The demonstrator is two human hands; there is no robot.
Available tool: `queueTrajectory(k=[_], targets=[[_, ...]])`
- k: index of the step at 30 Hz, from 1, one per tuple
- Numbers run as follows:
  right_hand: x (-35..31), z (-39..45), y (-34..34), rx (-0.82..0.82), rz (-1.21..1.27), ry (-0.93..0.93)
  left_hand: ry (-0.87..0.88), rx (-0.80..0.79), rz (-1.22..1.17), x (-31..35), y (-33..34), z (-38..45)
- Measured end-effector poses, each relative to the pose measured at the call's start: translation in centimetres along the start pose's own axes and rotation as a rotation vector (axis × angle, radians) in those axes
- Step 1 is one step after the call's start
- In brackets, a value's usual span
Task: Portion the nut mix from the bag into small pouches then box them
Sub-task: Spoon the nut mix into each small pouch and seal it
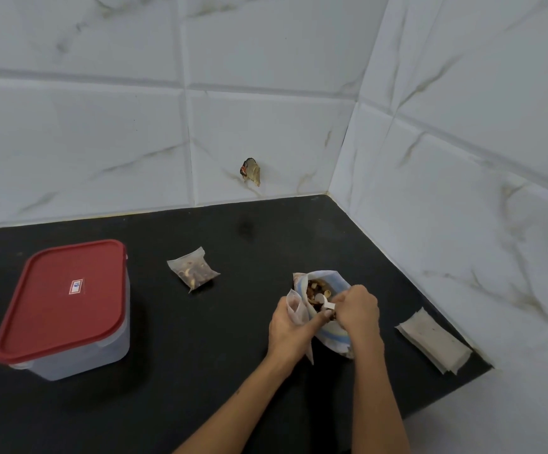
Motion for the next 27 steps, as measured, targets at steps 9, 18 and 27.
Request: queueTrajectory(k=[9, 18, 27], targets=[[1.6, 0.0, -0.4, -0.156, 0.255, 0.142, 0.011, 0.004, 0.034, -0.5, -0.5, 0.3], [3.1, -0.8, -1.0, -0.200, 0.544, 0.190, 0.131, 0.030, 0.311, 1.5, -1.1, 0.4], [1.7, -3.6, -5.1, -0.046, 0.696, -0.006, 0.345, 0.114, 0.494, 5.5, -1.5, 1.0]])
Point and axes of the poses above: each hand's wrist, its own z-axis towards the middle knuckle, its own y-axis out of the palm, x = y × z, the point moved 5 cm from there along z, towards the middle knuckle, and after that the axes turned 10 degrees about -z, right-handed, at the moved point
